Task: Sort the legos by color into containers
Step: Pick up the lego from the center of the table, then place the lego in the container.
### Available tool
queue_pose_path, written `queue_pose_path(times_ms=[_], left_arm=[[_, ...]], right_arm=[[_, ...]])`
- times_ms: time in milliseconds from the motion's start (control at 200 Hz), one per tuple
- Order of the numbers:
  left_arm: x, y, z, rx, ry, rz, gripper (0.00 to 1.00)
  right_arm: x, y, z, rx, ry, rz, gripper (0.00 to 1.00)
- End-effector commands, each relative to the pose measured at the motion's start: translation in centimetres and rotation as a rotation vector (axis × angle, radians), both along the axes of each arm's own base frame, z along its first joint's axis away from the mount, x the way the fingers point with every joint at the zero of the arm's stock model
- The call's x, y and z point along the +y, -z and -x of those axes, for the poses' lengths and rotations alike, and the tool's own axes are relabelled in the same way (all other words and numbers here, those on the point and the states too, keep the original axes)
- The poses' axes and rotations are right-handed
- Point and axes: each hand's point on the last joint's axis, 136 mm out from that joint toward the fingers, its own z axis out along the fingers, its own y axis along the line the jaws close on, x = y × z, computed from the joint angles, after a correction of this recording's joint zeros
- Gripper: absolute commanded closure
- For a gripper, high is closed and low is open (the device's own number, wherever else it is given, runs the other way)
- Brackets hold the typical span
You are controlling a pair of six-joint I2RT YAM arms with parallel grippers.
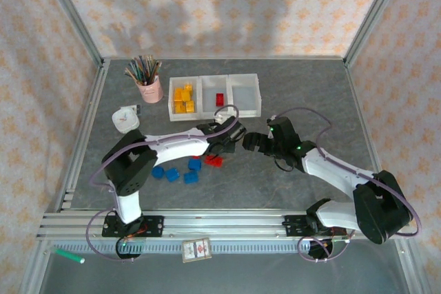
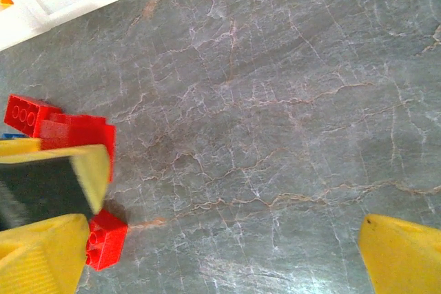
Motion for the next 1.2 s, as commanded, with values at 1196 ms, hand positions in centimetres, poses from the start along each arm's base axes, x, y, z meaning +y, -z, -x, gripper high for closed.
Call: queue_pose_path(times_ms=[1196], left_arm=[[6.3,-7.0,-20.6,-0.206,-0.201,-0.058,0.53]], right_arm=[[1.7,-4.4,-6.2,-0.093,0.074,-0.093,0.00]])
